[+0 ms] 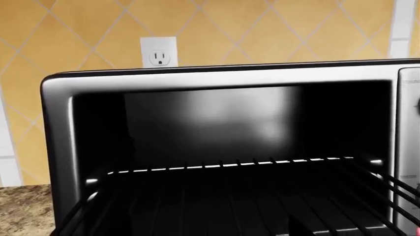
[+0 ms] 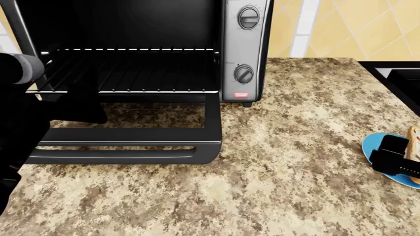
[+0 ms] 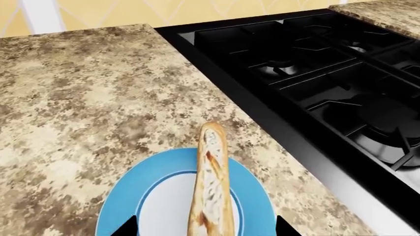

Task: Place the baguette on the rack of the toaster oven.

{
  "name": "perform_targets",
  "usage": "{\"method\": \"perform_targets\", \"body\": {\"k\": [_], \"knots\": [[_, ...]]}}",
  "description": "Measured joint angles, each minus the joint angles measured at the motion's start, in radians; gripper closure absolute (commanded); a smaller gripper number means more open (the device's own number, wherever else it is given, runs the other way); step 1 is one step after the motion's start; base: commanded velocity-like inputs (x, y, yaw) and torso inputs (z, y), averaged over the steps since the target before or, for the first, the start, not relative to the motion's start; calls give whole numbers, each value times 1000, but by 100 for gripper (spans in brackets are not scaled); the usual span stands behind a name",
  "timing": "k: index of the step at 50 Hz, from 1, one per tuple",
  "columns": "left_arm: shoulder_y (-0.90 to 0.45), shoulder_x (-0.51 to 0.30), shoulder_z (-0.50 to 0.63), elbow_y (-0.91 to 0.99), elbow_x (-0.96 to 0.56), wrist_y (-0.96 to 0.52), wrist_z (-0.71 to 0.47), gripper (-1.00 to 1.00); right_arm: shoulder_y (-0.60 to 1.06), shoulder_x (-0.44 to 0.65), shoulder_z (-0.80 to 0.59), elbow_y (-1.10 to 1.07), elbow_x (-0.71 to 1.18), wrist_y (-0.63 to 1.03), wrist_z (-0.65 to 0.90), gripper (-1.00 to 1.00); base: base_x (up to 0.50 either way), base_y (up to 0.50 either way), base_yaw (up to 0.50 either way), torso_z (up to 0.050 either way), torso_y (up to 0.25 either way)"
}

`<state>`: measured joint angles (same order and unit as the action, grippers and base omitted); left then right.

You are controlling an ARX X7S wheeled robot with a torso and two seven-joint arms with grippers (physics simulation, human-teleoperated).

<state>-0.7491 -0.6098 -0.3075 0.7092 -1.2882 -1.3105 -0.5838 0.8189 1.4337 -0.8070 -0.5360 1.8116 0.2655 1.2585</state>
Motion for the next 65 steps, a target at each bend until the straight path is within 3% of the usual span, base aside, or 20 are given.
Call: {"method": "perform_targets", "body": {"k": [65], "knots": [[23, -28, 35, -9, -3, 56, -5, -100, -96, -27, -36, 70, -59, -70, -61, -100, 0, 0, 0, 0, 0]]}}
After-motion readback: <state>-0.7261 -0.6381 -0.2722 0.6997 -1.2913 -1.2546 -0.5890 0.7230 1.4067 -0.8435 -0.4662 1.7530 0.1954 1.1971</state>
